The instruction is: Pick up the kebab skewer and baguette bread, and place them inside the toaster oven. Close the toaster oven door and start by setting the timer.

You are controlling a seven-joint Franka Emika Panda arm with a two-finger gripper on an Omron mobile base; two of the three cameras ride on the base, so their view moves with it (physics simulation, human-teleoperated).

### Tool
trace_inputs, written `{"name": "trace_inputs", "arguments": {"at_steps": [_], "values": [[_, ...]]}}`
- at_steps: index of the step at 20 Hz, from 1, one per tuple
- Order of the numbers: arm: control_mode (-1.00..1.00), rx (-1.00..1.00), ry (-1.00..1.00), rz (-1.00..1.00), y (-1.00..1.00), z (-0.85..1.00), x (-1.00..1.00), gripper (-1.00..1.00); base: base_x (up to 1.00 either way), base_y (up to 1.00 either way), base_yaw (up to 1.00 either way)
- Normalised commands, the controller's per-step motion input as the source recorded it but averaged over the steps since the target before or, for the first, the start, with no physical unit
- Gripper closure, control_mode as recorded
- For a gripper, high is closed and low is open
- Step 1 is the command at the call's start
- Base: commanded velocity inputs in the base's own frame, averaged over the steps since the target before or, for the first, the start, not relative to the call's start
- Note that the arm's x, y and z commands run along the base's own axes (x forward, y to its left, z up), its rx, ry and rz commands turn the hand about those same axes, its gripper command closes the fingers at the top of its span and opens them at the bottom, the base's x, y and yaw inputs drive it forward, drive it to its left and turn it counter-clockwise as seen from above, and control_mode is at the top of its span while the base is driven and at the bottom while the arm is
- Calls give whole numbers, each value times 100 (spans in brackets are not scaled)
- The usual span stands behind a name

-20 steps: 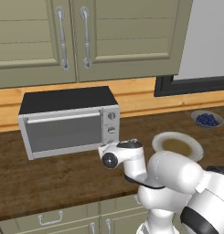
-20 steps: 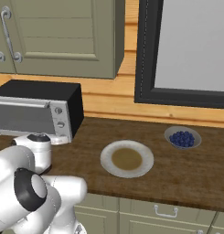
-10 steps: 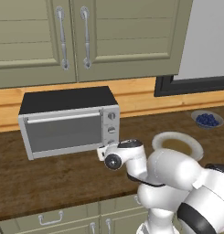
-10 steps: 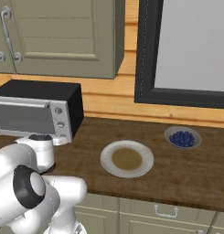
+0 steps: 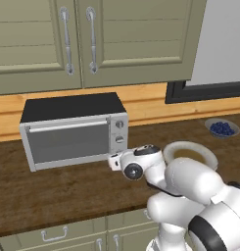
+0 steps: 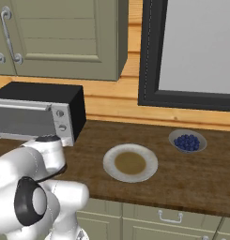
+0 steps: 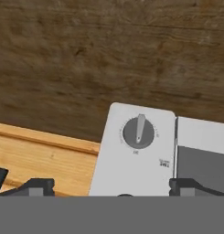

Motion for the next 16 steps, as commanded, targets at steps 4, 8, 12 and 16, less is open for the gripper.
{"name": "trace_inputs", "arguments": {"at_steps": [4,8,12,16], "values": [[-100,13,0,10,-12,-45,-26,-100,0,0,0],[-100,15,0,7,-14,-41,-36,-100,0,0,0],[-100,15,-1,5,-5,-30,-37,-100,0,0,0],[-100,14,0,0,0,-24,-37,-100,0,0,0]]}}
